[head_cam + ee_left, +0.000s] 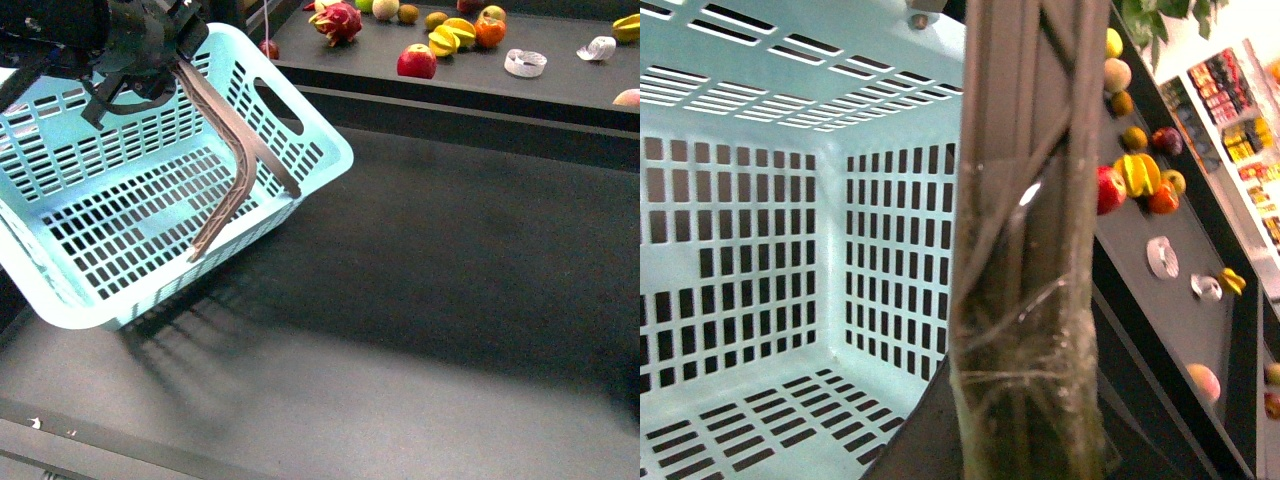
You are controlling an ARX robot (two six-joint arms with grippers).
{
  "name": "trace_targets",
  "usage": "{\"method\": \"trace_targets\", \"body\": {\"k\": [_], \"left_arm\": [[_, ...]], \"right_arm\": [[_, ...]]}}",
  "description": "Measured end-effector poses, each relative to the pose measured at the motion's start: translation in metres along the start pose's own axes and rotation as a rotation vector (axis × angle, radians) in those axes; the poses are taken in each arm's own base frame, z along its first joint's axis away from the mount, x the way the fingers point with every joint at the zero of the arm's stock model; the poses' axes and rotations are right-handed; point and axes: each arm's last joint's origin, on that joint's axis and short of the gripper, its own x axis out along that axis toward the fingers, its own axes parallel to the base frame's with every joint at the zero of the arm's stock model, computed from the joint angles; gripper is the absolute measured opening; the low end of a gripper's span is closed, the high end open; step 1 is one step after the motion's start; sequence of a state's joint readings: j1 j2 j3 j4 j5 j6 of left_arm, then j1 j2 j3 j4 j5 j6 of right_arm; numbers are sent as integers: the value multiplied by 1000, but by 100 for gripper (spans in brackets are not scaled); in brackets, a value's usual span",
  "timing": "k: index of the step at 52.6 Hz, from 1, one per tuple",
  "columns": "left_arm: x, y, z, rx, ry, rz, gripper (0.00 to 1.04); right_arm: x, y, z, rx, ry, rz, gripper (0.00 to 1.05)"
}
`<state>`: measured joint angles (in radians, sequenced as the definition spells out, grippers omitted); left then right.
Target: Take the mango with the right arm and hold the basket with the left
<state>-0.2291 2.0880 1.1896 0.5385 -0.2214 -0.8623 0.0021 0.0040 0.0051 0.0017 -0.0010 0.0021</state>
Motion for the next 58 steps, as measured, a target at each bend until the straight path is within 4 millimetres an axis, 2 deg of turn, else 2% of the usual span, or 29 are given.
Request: {"method": "trace_targets", "body": {"k": [15,27,45,58], "left_arm": [[-64,-19,-2,211,44,-242,9],[-107,-25,-32,387,135,-428,9],[-143,-53,-69,496,178,-644,9],[-152,-63,-77,504,192,-745,9]], "right_arm": [[0,0,0,0,0,0,97],[0,0,0,0,0,0,97],[0,0,0,0,0,0,97],[0,0,0,0,0,0,97]]}}
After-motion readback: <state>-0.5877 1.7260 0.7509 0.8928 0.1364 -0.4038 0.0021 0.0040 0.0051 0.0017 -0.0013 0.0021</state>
